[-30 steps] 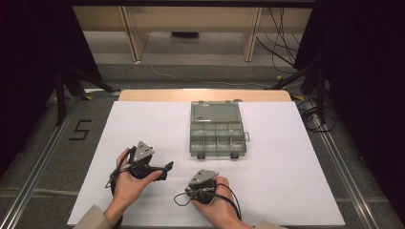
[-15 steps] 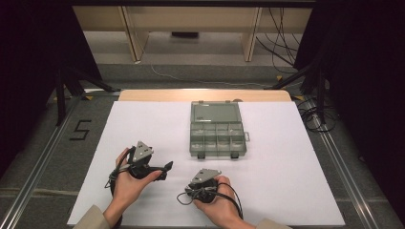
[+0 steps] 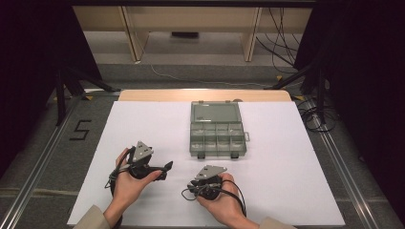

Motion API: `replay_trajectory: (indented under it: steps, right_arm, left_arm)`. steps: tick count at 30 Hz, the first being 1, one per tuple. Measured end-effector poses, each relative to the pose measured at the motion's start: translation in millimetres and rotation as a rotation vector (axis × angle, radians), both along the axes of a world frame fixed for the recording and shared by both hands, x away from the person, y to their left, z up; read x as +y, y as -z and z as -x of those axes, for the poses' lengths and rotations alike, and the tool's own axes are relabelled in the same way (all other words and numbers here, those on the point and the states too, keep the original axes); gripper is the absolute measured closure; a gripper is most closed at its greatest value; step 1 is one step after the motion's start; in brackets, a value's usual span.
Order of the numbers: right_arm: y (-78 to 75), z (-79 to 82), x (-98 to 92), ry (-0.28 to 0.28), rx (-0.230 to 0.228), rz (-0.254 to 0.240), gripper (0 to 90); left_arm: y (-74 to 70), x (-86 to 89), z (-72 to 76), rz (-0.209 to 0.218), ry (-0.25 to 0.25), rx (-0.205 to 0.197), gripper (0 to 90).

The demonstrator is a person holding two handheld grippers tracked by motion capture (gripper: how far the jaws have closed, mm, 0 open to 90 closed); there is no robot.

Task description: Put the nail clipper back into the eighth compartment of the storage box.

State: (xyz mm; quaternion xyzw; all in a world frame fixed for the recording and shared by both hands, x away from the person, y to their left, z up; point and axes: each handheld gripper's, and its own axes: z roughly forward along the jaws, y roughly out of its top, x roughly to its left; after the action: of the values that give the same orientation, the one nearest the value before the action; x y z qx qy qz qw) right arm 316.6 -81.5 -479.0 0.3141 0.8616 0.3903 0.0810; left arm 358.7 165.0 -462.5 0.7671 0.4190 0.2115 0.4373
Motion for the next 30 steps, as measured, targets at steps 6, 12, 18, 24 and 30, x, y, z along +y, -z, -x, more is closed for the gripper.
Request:
replay_trajectory:
  steps: [6, 12, 18, 24, 30]
  right_arm:
    - [-2.6, -3.6, -4.5, 0.021, -0.030, -0.020, 77.9]
    - [-7.7, -5.2, -9.1, 0.024, -0.002, -0.019, 77.9]
    - [-7.8, -7.4, -11.0, 0.046, -0.029, -0.037, 77.9]
    - [-12.1, -9.3, -15.2, 0.046, -0.011, -0.027, 77.9]
    - [-15.5, -12.0, -19.3, 0.061, -0.021, -0.039, 77.9]
  left_arm:
    - [0.0, 0.3, 0.1, -0.003, 0.000, -0.003, 5.8]
    - [0.2, 0.2, 0.2, 0.003, -0.004, 0.001, 5.9]
    - [0.0, 0.3, 0.2, -0.005, 0.000, -0.004, 5.9]
    - [0.0, 0.8, 0.0, -0.008, 0.004, -0.001, 5.9]
    - [-0.4, 1.4, 0.4, -0.018, 0.004, 0.002, 6.0]
